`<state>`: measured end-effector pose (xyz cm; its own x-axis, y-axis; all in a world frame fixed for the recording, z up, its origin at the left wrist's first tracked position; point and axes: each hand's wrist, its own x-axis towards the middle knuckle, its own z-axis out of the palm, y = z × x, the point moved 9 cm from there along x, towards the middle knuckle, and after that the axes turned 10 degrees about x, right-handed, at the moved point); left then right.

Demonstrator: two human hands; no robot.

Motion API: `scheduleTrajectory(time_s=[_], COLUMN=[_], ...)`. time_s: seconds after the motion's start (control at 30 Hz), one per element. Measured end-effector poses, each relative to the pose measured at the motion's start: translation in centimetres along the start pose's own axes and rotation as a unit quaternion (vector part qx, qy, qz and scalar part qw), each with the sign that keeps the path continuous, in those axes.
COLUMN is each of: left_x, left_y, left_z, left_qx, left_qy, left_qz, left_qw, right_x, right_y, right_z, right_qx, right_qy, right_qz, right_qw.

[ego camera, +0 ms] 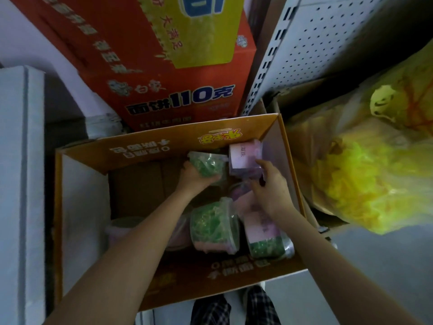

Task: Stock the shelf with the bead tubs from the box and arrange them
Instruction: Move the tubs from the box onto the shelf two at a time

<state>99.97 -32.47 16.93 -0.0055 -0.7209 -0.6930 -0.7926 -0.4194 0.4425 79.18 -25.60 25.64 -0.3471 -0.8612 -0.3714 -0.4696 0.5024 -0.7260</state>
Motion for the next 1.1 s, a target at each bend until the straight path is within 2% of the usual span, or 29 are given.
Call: scheduleTrajectory(time_s=[0.13, 0.3, 0.5, 0.6, 0.77, 0.97, 1.1], left_x=[0.9, -0.3, -3.2, -4.3, -4.6, -5.1, -5.6], left_y=[0.0, 0.5, -1.4, -2.3, -5.0, -6.7, -7.2], left_z=[0.4, -1.1, -5.5, -7.4, -8.8, -9.0, -9.2], left_qx=[-0.029, 0.064, -0.034, -0.072, -0.120, -0.148, -0.171], left_qy=[0.041, 0.086, 0.118, 0.126, 0.124, 0.117, 0.119], left_qz=[-0.019, 0.014, 0.004, 0.021, 0.011, -0.011, -0.011], left_qw=[0.999, 0.994, 0.992, 0.989, 0.985, 0.982, 0.978], right_x=[0.5, 1.0, 2.2, 3.8, 5.4, 6.6, 7.4], right_y=[0.7, 0.6, -0.2, -1.2, -1.6, -2.4, -2.5], right_z=[-0.6, -0.2, 0.8, 1.9, 3.5, 6.3, 8.0], right_qx=[0.010, 0.013, -0.013, -0.094, -0.320, -0.451, -0.488], right_qy=[0.004, 0.003, 0.024, 0.016, -0.069, -0.152, -0.145], right_qz=[0.000, 0.009, 0.053, 0.026, -0.019, -0.124, -0.151], right_qw=[1.000, 1.000, 0.998, 0.995, 0.945, 0.871, 0.848])
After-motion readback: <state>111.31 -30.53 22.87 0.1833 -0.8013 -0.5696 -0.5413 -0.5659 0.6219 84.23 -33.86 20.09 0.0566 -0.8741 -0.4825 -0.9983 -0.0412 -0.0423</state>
